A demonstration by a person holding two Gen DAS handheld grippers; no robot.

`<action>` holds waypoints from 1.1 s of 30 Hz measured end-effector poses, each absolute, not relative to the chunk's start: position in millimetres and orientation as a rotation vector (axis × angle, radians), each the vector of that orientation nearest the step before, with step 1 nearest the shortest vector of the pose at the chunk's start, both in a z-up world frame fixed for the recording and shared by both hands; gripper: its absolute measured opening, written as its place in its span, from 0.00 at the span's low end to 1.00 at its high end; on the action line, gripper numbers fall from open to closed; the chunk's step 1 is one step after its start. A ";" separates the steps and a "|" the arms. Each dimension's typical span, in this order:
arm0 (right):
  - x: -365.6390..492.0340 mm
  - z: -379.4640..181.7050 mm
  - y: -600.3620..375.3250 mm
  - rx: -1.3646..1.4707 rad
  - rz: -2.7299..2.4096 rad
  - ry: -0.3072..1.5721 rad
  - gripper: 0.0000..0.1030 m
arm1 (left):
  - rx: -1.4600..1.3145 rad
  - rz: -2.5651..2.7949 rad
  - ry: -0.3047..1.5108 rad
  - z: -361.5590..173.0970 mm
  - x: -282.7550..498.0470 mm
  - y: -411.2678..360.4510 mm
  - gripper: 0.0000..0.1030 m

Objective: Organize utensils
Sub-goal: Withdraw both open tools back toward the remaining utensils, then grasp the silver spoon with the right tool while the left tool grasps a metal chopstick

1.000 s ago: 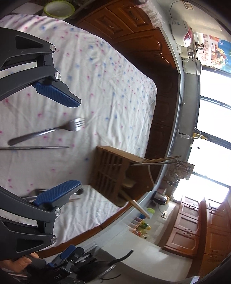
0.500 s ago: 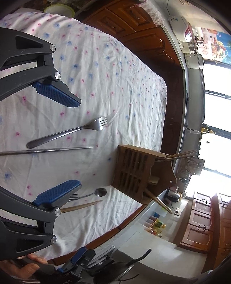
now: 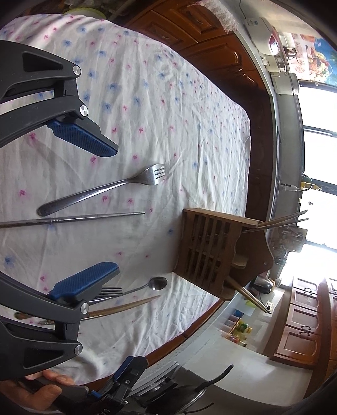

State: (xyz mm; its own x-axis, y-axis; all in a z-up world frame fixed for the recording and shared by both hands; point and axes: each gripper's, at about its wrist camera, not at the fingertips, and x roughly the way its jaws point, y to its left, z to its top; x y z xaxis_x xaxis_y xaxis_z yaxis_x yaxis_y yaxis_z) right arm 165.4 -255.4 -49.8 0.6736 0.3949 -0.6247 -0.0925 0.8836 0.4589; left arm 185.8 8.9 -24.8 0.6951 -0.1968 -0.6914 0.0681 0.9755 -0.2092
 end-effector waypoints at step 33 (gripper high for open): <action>281.2 -125.4 -213.3 0.222 0.346 1.049 0.52 | -0.130 -0.244 1.002 -78.7 279.8 -19.2 0.24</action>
